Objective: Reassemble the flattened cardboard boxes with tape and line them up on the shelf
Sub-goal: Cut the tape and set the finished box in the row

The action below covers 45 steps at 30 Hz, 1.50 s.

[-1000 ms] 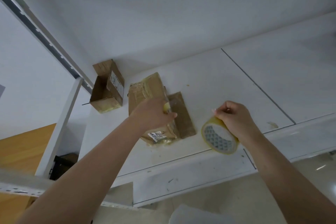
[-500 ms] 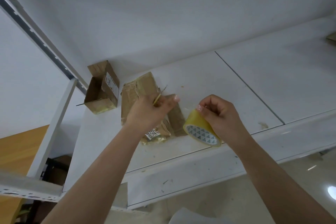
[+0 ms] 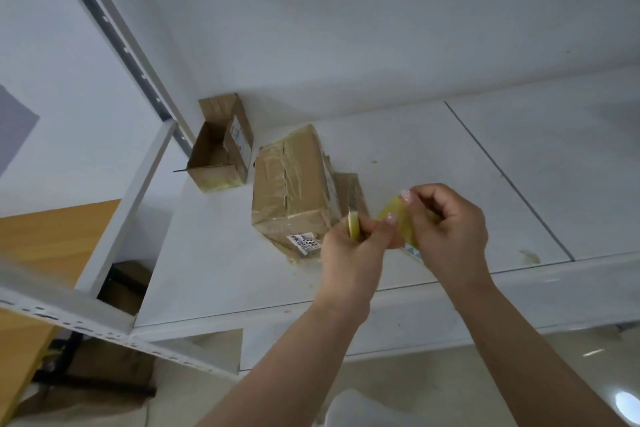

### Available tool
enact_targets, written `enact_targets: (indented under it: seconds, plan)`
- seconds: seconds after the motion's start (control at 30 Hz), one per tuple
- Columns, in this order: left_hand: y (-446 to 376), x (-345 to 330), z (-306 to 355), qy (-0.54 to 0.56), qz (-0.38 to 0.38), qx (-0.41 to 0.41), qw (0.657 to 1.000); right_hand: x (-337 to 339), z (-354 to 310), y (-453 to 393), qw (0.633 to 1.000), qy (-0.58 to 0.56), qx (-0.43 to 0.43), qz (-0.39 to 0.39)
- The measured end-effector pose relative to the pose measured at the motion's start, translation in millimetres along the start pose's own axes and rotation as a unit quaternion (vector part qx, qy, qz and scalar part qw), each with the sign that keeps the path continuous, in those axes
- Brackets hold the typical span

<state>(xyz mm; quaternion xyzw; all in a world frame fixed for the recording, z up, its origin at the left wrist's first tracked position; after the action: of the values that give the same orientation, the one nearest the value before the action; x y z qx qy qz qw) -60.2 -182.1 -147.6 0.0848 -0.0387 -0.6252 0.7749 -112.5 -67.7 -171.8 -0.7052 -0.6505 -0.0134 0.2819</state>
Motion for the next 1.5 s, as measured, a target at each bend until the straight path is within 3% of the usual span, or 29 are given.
enact_targets:
  seconds: [0.07,0.2,0.33,0.4,0.5,0.57,0.67,0.73,0.8,0.87,1.1,1.27,1.4,1.5]
  plan:
    - [2,4,1,-0.012,-0.007,0.001,1.000,-2,5,-1,1.000,0.023,-0.005,-0.001]
    - [3,24,7,-0.161,-0.057,-0.037,0.985,-5,23,-7,0.991,0.129,-0.020,0.001]
    - [5,66,21,-0.171,0.029,-0.135,0.976,-2,47,-10,0.968,0.251,0.005,0.016]
    - [-2,97,27,-0.139,0.095,-0.165,0.972,-4,62,-7,0.953,0.300,0.004,-0.041]
    - [-15,141,24,-0.142,0.168,-0.158,0.963,-16,68,-2,0.919,0.342,-0.105,-0.164]
    - [-22,158,16,-0.174,0.165,-0.133,0.962,-22,56,-6,0.924,0.326,-0.119,-0.159]
    - [-28,164,4,-0.179,0.134,-0.106,0.969,-31,3,-24,0.968,0.211,0.042,-0.128]
    - [-34,161,-5,-0.164,0.108,-0.094,0.976,-46,-36,-33,0.959,0.153,0.133,-0.198]
    - [-38,157,-13,-0.151,0.074,-0.103,0.980,-63,-57,-34,0.933,0.160,0.111,-0.303]
    - [-41,155,-19,-0.156,0.059,-0.107,0.980,-74,-61,-32,0.911,0.198,0.056,-0.357]
    - [-48,153,-37,-0.230,0.062,-0.129,0.963,-69,-43,-26,0.925,0.155,0.056,-0.342]
    - [-51,159,-43,-0.286,0.037,-0.183,0.940,-65,-26,-23,0.909,0.164,0.076,-0.376]
    - [-52,161,-45,-0.261,-0.004,-0.224,0.939,-67,-16,-19,0.926,0.106,0.075,-0.355]
    - [-49,162,-37,-0.190,-0.052,-0.205,0.959,-64,-13,-24,0.939,0.052,0.029,-0.338]
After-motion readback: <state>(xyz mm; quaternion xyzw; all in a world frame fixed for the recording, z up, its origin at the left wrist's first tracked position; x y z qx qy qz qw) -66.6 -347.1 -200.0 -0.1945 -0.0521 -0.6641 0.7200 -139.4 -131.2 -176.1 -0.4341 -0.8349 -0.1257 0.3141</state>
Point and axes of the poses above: each hand's wrist, its own y-axis away from the middle knuckle, its own x-axis out of the back of the hand, z = x × y, the point moved 1 cm from there along -y, towards the middle knuckle, and after that the axes turned 7 degrees about -z, right-handed, at the moved point
